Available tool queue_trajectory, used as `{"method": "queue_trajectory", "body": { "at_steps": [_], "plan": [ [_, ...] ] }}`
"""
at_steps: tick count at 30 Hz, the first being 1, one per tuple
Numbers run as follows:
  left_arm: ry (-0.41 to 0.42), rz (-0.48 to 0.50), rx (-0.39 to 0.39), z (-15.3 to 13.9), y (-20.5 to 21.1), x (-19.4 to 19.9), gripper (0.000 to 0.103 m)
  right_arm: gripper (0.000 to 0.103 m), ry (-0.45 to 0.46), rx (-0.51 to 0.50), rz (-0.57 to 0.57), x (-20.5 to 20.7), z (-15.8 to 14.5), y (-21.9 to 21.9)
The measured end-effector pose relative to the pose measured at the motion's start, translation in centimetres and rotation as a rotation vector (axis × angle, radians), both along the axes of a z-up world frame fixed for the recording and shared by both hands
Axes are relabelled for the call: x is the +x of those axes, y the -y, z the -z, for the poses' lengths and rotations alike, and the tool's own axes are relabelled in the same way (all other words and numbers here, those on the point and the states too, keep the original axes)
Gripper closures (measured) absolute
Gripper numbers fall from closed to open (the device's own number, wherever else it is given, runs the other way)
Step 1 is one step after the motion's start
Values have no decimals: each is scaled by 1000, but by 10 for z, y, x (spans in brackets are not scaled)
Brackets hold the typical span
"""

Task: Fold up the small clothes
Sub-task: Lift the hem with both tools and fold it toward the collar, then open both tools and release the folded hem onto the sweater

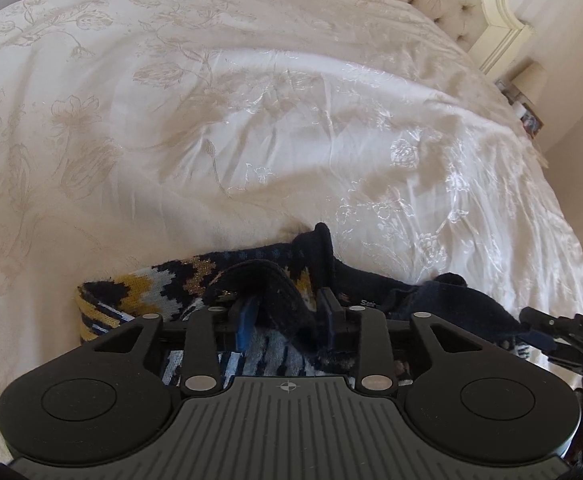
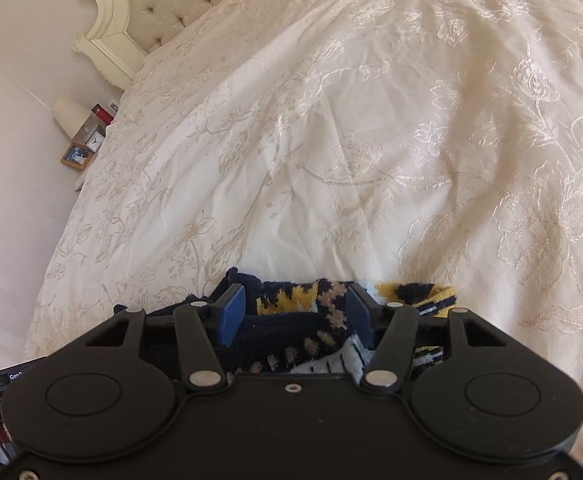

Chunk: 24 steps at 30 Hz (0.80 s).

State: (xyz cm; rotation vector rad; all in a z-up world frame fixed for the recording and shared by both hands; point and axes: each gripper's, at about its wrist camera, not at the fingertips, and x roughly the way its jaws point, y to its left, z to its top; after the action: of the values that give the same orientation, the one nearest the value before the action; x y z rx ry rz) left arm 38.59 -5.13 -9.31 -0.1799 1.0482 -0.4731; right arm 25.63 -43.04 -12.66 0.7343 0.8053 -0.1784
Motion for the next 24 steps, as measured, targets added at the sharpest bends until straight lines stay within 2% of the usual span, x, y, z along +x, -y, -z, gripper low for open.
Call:
{"method": "queue_trajectory", "body": {
  "at_steps": [4, 9, 14, 19, 24],
  "plan": [
    [19, -28, -6, -7, -5, 2, 41, 40, 17, -63, -32, -4, -14, -7],
    [48, -68, 8, -23, -12, 7, 39, 40, 34, -122, -119, -6, -24, -30],
    [76, 27, 106, -30, 3, -14, 37, 38, 24, -158, -253, 1, -18, -66],
    [58, 155, 177, -10, 20, -48, 36, 38, -7, -198, -375, 17, -5, -92],
    [-1, 168, 256, 18, 12, -59, 37, 38, -100, -265, -367, 44, 14, -76]
  ]
}}
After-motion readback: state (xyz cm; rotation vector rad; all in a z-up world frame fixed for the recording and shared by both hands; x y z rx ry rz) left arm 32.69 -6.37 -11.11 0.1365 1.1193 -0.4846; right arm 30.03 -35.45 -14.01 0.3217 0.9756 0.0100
